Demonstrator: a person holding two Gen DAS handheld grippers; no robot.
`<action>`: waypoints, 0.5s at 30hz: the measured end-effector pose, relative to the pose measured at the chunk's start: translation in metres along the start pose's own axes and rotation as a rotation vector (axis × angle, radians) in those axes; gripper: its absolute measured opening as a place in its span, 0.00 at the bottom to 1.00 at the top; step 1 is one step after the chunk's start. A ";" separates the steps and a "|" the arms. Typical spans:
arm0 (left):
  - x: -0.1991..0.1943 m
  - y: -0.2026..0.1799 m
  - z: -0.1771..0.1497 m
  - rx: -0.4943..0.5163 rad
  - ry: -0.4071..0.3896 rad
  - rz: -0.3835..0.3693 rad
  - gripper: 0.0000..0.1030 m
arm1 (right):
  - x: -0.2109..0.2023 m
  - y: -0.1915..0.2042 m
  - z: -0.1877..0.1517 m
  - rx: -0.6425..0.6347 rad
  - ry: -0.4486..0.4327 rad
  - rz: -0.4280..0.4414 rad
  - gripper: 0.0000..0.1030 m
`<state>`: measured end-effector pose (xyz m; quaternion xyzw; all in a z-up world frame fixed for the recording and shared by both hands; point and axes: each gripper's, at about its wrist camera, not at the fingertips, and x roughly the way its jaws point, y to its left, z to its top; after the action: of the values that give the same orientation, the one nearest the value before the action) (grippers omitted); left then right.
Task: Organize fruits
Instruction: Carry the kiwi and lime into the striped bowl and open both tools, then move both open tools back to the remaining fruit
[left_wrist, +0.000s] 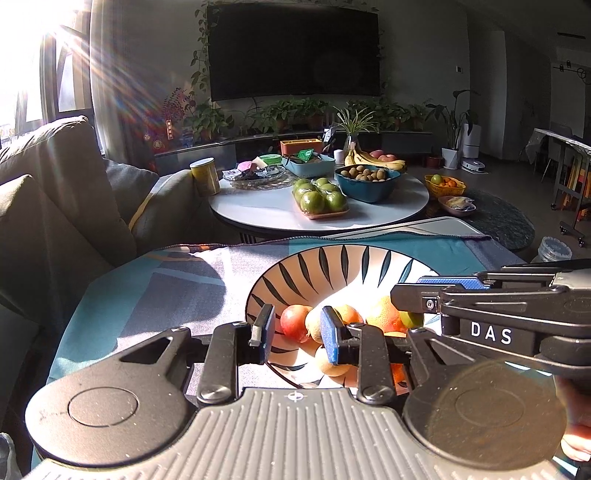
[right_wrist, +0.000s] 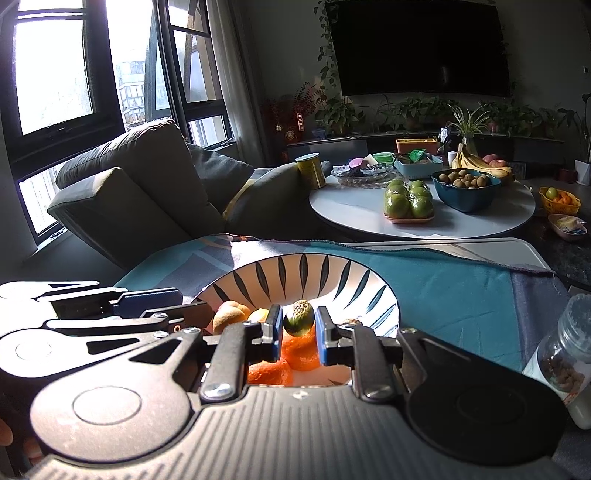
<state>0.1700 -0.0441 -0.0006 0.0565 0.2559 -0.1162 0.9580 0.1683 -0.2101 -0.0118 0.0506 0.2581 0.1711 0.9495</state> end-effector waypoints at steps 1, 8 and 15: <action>-0.001 0.000 -0.001 0.000 0.002 0.000 0.25 | 0.000 0.000 0.000 0.002 0.000 0.004 0.76; -0.007 0.003 -0.004 -0.009 0.006 0.014 0.25 | -0.003 -0.003 -0.003 0.018 0.001 0.013 0.76; -0.021 0.009 -0.007 -0.020 0.001 0.033 0.25 | -0.011 -0.004 -0.007 0.019 0.004 0.003 0.76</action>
<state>0.1515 -0.0298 0.0047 0.0511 0.2564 -0.0977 0.9603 0.1573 -0.2176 -0.0134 0.0598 0.2614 0.1704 0.9482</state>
